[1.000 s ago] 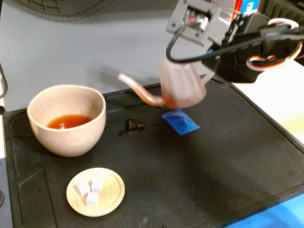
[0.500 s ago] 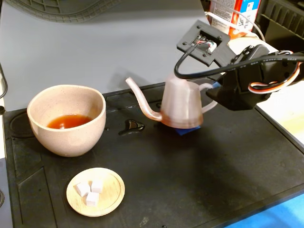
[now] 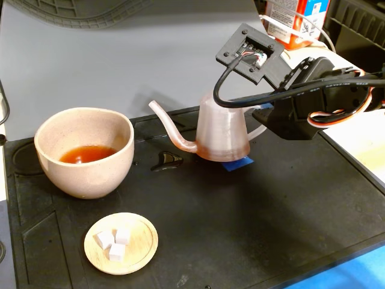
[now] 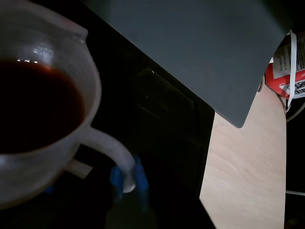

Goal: Pick up a kettle and pour liquid into a cup.

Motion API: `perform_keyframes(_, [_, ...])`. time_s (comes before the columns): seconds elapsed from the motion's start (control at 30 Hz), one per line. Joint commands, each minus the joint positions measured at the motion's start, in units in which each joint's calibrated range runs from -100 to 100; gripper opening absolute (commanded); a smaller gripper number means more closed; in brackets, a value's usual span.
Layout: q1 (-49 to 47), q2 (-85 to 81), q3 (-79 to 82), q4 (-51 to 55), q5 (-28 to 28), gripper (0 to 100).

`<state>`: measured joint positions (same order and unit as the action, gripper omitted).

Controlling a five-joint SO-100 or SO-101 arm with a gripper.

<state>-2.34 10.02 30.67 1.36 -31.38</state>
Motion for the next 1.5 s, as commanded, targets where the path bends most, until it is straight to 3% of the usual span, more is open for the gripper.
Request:
perform_keyframes(0.0, [0.02,-0.63,-0.54,-1.57,0.18,3])
perform_keyframes(0.03, [0.02,-0.63,-0.54,-1.57,0.23,11])
perform_keyframes(0.1, [-0.51,-0.63,-0.45,-1.57,0.28,16])
perform_keyframes(0.6, [2.61,-2.25,9.80,-2.18,0.23,15])
perform_keyframes(0.7, [2.53,-13.00,20.96,-1.66,-0.24,15])
perform_keyframes(0.77, [2.46,-20.94,28.40,-2.18,-0.35,2])
perform_keyframes(0.83, [2.38,-27.42,32.12,-2.18,-0.66,1])
perform_keyframes(1.0, [-2.49,-45.26,42.01,-2.26,-15.30,1])
perform_keyframes(1.23, [-0.89,-76.14,68.42,-2.18,-20.87,1])
perform_keyframes(1.37, [-0.36,-83.74,69.24,11.48,-20.92,1])
perform_keyframes(1.47, [1.01,-91.08,69.24,36.99,-20.92,1])
